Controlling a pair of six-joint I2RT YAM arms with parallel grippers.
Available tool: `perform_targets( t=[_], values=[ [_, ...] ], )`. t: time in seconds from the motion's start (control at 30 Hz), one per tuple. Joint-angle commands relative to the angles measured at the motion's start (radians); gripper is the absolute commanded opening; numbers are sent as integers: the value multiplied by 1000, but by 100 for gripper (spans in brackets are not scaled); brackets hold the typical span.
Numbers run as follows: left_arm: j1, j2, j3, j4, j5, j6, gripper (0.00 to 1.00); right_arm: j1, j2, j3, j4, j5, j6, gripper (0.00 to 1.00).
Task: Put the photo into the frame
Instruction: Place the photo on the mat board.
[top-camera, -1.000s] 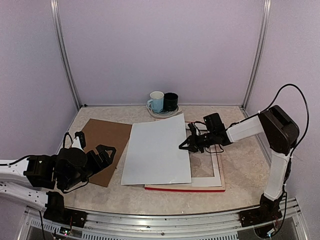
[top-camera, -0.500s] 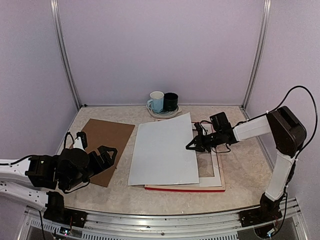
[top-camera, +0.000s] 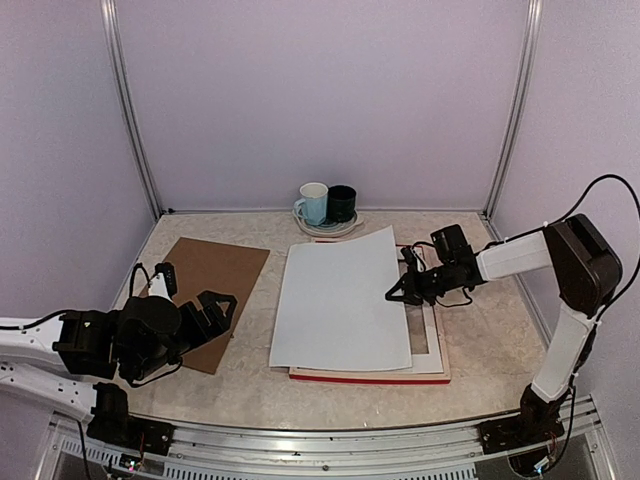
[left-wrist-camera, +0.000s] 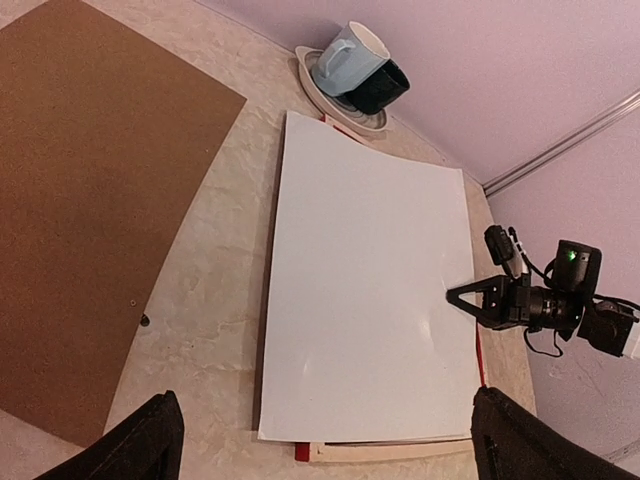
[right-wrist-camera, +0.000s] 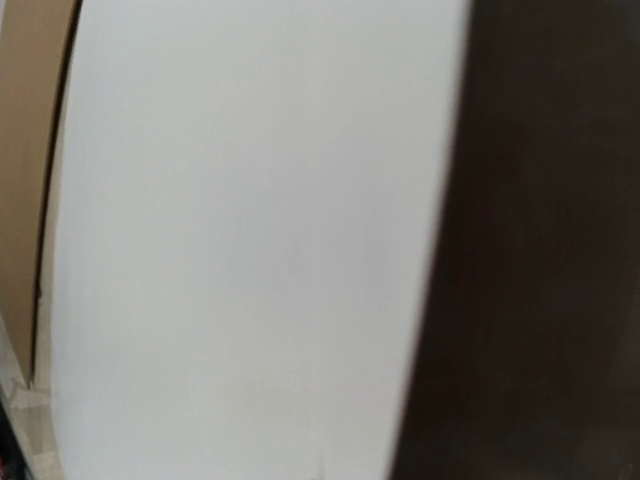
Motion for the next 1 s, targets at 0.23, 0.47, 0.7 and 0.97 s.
perform_targets(
  t=[0.23, 0.47, 0.7, 0.97],
  values=[
    [-7, 6, -6, 21, -33, 30, 99, -41, -50, -7, -70, 33, -63, 0],
    [-7, 12, -7, 24, -33, 34, 99, -53, -57, -4, -103, 37, -98, 0],
    [-6, 14, -9, 30, -34, 37, 99, -56, -75, 1, -136, 59, -123, 0],
    [-5, 13, -10, 30, -32, 37, 99, -59, -87, -3, -158, 96, -145, 0]
  ],
)
